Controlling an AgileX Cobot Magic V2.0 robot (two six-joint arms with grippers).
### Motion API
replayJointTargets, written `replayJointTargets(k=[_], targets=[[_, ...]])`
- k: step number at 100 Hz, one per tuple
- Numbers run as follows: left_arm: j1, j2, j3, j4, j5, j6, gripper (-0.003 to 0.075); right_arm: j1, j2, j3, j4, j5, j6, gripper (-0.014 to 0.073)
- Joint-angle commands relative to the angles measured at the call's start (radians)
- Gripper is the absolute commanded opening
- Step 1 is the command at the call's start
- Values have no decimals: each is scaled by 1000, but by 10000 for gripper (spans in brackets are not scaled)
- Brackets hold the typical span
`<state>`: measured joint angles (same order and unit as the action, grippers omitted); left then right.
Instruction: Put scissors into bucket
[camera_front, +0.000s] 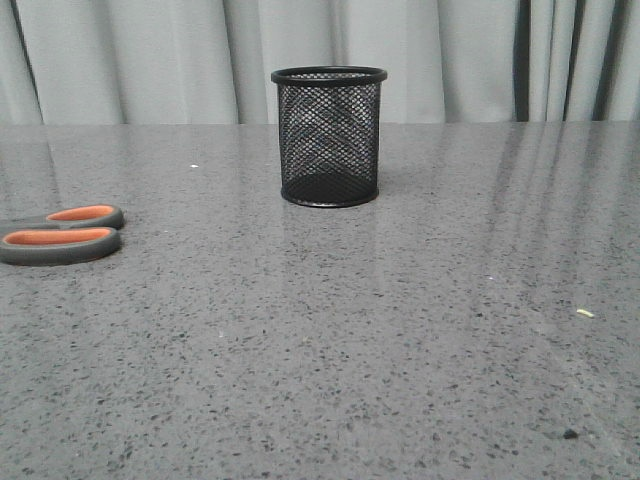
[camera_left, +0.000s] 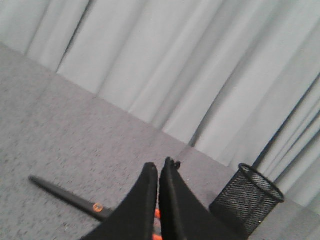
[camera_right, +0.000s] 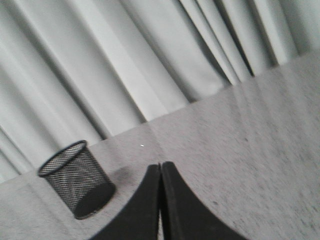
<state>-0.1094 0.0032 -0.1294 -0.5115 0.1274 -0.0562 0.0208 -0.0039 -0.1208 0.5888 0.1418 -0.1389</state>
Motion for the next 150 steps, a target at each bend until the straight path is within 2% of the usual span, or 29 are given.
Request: replayJointTargets(k=[1,15,32,40,47,67,81,88,96,103,112,120,127,150], targets=[[1,59,-147,70,37,-2,-20,-4,66,-131,-49,29,-5,-46],[1,232,-382,230,273,-2,-20,-4,247,-319,-133,236,-5,-46],[1,456,-648,242,545,4,-20,-4,514,-536,-175,522,-5,-46],[1,543,-741,242,654,64,-19,-4,605,-608,-177,603,-5,-46],[1,600,-791,242,706,106,-19,-4,668,-652,-177,633,-5,-46],[1,709,-850,240,787,116,-19,-4,767,-734,-177,673,-5,-46],[1,766,-858,196,823,215,-18,-4,806,-780,-177,711,-54,-40],[1,793,-858,167,840,251,-18,-4,823,-803,-177,732,-80,-9],[1,826,-861,132,868,308,-13,-4,843,-830,-177,759,-85,85],[1,853,-870,109,900,351,31,-4,859,-852,-177,776,-88,207],[1,890,-892,83,945,400,160,-4,876,-872,-177,786,-88,354],[1,924,-911,76,969,416,314,-4,877,-876,-177,786,-88,386],[1,950,-933,76,982,439,402,-4,877,-876,-177,785,-88,384],[1,1091,-1047,81,1112,651,407,-4,877,-876,-177,785,-88,384]])
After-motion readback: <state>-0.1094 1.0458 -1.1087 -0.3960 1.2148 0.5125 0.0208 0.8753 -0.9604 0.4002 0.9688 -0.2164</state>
